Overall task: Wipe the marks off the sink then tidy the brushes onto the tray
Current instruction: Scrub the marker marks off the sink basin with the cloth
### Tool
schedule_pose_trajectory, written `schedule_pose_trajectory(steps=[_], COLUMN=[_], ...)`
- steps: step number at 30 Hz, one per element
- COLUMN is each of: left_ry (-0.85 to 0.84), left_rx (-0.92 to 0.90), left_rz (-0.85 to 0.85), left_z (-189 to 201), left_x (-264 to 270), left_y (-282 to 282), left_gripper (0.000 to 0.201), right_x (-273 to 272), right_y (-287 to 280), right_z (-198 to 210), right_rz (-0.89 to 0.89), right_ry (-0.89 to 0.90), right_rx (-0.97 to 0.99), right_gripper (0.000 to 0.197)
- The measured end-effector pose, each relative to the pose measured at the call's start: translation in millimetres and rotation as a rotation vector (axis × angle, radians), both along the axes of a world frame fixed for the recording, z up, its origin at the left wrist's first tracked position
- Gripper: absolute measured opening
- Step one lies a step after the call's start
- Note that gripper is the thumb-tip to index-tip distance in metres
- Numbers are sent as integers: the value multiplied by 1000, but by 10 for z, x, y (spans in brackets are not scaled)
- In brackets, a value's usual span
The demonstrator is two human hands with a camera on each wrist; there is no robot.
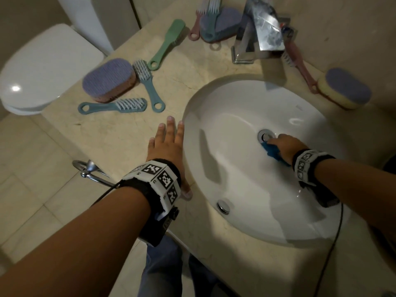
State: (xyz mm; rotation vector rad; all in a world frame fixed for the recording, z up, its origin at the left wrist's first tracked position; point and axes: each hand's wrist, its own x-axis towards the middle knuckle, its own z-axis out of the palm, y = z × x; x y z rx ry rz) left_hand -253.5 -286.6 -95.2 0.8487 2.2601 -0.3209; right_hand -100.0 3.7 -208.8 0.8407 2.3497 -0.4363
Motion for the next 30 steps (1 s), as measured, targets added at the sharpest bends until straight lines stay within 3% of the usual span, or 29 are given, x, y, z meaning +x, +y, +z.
schedule_pose_trajectory(steps=[2,4,6,7,9,11,13,14,15,17,20,22,26,28,29,30], left_ry=[-2,-8,-7,-7,-5,-7,-10,-6,-5,-10,-17,-13,-11,-13,-14,-12], left_rx=[-1,-8,-13,-15,-21,-22,-19,-15,-12,-6,3,12,15,14,14,12], left_rz=[-4,-4,-1,-3,-5,-2,2,3,3,5,9,15,12,12,13,14], left_z=[3,9,8,10,19,22,21,20,22,25,5,-11,-8,-4,-5,-7], left_x=[-6,-6,-9,-9,-4,-4,-1,-1,-3,1,-4,-9,-9,-13,-11,-12], left_y=[4,2,12,17,25,23,17,14,16,11,2,-2,6,11,13,14], left_gripper=[162,162,162,162,162,162,162,162,162,162,161,162,162,162,162,162], right_x=[0,-4,-20,-36,-38,-15,17,-1,-80,-201,-375,-421,-340,-189,-92,-48], right_y=[60,17,-139,-218,-464,-755,-982,-1050,-1091,-1009,-531,-283,-351,-562,-639,-693], right_z=[14,41,178,235,333,312,170,69,25,-19,-88,-15,107,76,58,49], right_rz=[30,-97,-307,-422,-210,145,324,350,362,226,-72,-211,-98,56,199,169], right_ry=[1,102,227,267,250,171,147,154,178,251,288,279,272,192,215,237], right_rx=[41,-22,-282,-507,-708,-571,-480,-453,-430,-443,-245,-70,-80,-304,-379,-444], right_gripper=[38,31,30,35,35,16,38,39,36,19,50,54,45,24,23,32])
